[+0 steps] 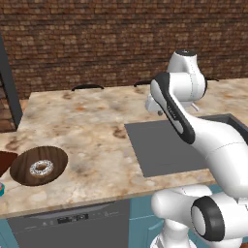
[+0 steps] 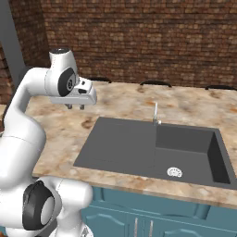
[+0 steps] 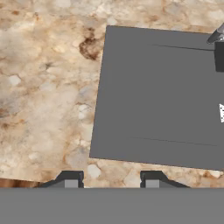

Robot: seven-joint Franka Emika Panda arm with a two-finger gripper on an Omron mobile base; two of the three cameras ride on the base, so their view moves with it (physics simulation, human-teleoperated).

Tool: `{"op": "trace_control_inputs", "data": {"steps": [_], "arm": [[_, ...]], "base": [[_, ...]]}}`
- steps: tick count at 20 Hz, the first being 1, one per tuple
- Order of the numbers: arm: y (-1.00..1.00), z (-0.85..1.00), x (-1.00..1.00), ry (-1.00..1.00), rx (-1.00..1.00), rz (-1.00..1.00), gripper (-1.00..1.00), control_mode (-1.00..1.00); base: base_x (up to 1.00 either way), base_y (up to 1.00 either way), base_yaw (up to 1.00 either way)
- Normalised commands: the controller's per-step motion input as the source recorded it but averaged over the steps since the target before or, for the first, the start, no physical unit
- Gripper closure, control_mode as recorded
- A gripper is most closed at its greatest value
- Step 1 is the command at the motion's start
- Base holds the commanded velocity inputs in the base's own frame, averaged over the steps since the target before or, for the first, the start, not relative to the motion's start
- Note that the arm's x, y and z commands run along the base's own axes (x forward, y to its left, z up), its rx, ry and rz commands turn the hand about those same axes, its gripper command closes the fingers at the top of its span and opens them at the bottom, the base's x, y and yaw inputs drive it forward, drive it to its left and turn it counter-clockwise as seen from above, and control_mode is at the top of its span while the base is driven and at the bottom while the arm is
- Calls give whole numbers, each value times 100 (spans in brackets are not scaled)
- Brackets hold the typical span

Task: Place the bowl with donut and the cupcake onto the tray.

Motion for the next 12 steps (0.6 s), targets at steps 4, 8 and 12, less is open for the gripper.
{"op": "trace_control_inputs", "data": {"steps": [4, 8, 12], "arm": [[0, 0, 0, 0, 0, 0, -100, 100], [0, 0, 0, 0, 0, 0, -100, 100], [0, 0, 0, 0, 0, 0, -100, 100]], "base": [[0, 0, 0], [0, 0, 0], [0, 34, 0]]}}
